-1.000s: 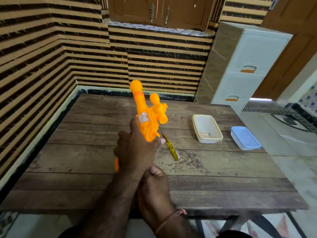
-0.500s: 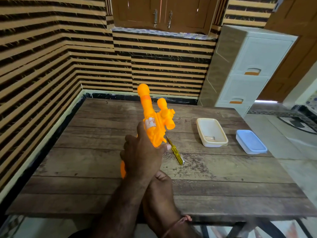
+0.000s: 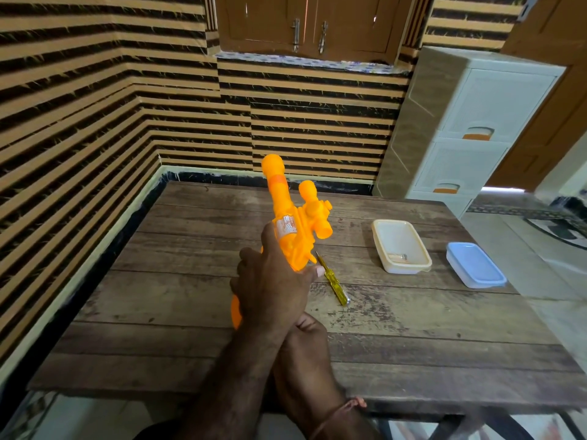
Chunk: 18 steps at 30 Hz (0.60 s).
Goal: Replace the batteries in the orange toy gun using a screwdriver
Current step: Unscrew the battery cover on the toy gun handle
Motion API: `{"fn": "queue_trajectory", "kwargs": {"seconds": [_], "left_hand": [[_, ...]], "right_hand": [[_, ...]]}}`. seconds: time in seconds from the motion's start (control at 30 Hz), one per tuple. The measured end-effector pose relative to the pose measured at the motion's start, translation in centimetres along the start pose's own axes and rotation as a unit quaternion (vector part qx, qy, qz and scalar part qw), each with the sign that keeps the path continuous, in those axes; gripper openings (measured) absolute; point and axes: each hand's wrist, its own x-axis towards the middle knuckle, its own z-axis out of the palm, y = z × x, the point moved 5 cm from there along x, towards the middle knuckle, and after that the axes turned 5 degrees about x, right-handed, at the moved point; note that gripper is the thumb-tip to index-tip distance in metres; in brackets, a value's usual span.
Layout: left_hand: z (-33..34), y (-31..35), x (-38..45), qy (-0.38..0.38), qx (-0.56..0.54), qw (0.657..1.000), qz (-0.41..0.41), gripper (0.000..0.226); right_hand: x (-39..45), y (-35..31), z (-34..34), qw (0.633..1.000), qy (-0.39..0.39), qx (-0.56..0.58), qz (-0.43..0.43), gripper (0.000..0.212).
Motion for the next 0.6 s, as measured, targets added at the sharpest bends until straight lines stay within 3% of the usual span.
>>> {"fn": "queue_trajectory", "kwargs": {"seconds": [0.27, 0.6], "left_hand": [[0.3, 0.5, -0.5, 0.009, 0.025, 1.000, 0.009, 0.101], [0.5, 0.2, -0.1, -0.008, -0.035, 0.999, -0.005, 0.100]], "right_hand": [[0.2, -1.1, -0.3, 0.993, 0.040, -0.081, -0.073, 0.012], [1.0, -1.2, -0.7, 0.975, 0.021, -0.181, -0.125, 0.010]]}}
